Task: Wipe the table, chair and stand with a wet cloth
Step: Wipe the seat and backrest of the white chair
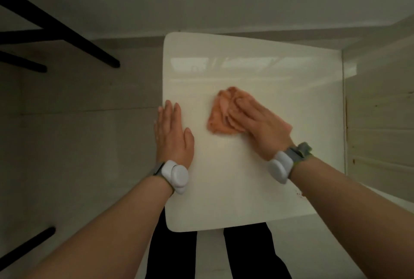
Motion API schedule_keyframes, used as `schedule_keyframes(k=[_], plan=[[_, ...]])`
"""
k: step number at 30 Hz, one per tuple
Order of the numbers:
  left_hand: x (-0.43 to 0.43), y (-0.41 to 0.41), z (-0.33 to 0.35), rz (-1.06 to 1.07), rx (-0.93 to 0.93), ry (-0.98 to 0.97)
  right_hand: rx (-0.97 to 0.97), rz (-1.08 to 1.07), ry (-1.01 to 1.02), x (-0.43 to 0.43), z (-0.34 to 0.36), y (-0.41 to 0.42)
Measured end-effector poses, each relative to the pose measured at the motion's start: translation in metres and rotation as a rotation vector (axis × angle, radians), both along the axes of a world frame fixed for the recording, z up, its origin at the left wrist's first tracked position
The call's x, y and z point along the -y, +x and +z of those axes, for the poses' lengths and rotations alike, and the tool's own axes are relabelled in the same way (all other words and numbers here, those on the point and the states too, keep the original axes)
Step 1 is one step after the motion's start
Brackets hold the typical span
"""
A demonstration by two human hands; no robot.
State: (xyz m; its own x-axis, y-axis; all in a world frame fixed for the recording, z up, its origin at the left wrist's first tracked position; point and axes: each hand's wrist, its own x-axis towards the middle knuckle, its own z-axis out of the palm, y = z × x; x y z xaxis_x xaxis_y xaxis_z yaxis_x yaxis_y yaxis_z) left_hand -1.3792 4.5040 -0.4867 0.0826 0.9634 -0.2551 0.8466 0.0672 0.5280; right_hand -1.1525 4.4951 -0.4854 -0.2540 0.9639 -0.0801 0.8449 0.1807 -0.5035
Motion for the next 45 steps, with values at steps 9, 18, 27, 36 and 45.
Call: schedule_keyframes(k=[9,18,27,36,45], plan=[[-0.001,-0.013,0.002,0.01,0.167,0.006,-0.103,-0.085,-0.028,-0.107,0.004,-0.08],[0.004,0.005,0.022,-0.076,0.106,-0.023,-0.065,0.041,-0.056,0.002,0.001,0.001],[0.036,0.045,0.019,-0.166,-0.06,-0.074,0.035,-0.652,-0.084,0.06,0.007,0.05],[0.078,0.068,0.024,-0.146,-0.116,-0.079,0.006,-0.089,-0.14,0.085,0.006,0.044],[0.085,0.073,0.024,-0.268,-0.284,-0.197,0.207,-0.68,-0.35,0.124,0.023,0.085]])
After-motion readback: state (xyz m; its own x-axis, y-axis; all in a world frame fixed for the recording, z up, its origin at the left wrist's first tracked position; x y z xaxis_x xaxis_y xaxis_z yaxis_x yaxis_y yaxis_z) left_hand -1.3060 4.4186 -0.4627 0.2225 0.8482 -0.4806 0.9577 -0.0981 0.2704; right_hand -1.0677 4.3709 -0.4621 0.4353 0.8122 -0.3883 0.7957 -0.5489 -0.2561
